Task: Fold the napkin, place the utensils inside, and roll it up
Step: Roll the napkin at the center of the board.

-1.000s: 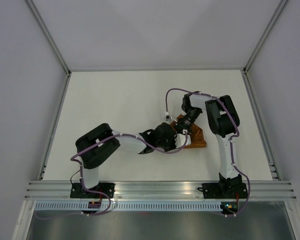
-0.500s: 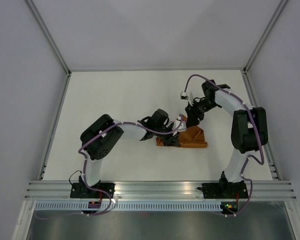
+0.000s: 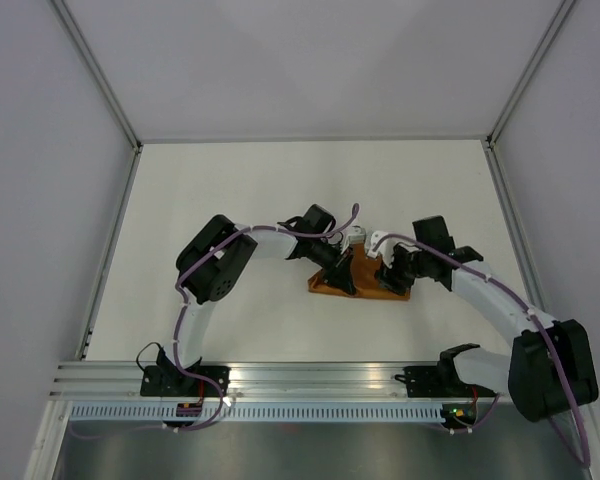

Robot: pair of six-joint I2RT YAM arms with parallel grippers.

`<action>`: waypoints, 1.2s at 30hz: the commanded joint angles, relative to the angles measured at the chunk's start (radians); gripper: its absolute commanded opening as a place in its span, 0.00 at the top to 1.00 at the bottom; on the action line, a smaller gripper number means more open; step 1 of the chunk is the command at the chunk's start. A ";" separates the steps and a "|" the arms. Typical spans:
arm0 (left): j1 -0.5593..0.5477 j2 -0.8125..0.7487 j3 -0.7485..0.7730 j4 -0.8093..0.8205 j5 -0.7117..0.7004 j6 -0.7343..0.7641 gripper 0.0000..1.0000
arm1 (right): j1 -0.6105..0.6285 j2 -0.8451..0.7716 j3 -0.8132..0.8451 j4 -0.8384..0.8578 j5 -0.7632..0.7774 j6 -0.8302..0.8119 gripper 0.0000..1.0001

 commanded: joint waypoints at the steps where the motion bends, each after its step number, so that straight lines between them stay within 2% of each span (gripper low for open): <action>1: 0.006 0.087 -0.011 -0.231 -0.050 -0.038 0.98 | 0.123 -0.089 -0.110 0.232 0.149 0.009 0.36; 2: 0.008 0.098 0.009 -0.242 -0.065 -0.041 0.98 | 0.193 -0.100 -0.157 0.261 0.186 0.019 0.36; 5: 0.008 0.114 0.032 -0.260 -0.077 -0.056 0.98 | 0.298 -0.106 -0.209 0.341 0.266 0.032 0.35; 8: 0.008 0.120 0.044 -0.263 -0.080 -0.075 0.98 | 0.358 -0.088 -0.223 0.367 0.290 0.042 0.35; 20: 0.008 0.127 0.055 -0.263 -0.082 -0.095 0.98 | 0.467 0.006 -0.275 0.463 0.378 0.041 0.40; 23: 0.008 0.127 0.050 -0.266 -0.076 -0.092 0.98 | 0.476 0.021 -0.288 0.482 0.399 0.042 0.47; 25: 0.009 0.124 0.047 -0.269 -0.070 -0.089 0.95 | 0.485 0.042 -0.286 0.490 0.414 0.046 0.56; 26: 0.008 0.121 0.047 -0.269 -0.071 -0.085 0.92 | 0.487 0.052 -0.283 0.485 0.422 0.046 0.59; 27: 0.008 0.117 0.047 -0.269 -0.073 -0.088 0.84 | 0.487 0.064 -0.279 0.482 0.424 0.046 0.66; 30: 0.008 0.088 0.049 -0.262 -0.065 -0.093 0.71 | 0.488 0.076 -0.274 0.465 0.419 0.047 0.78; 33: 0.011 0.029 0.035 -0.234 -0.056 -0.118 0.63 | 0.487 0.090 -0.257 0.425 0.404 0.049 0.84; 36: 0.023 -0.029 0.033 -0.194 -0.053 -0.153 0.60 | 0.488 0.111 -0.231 0.385 0.392 0.052 0.89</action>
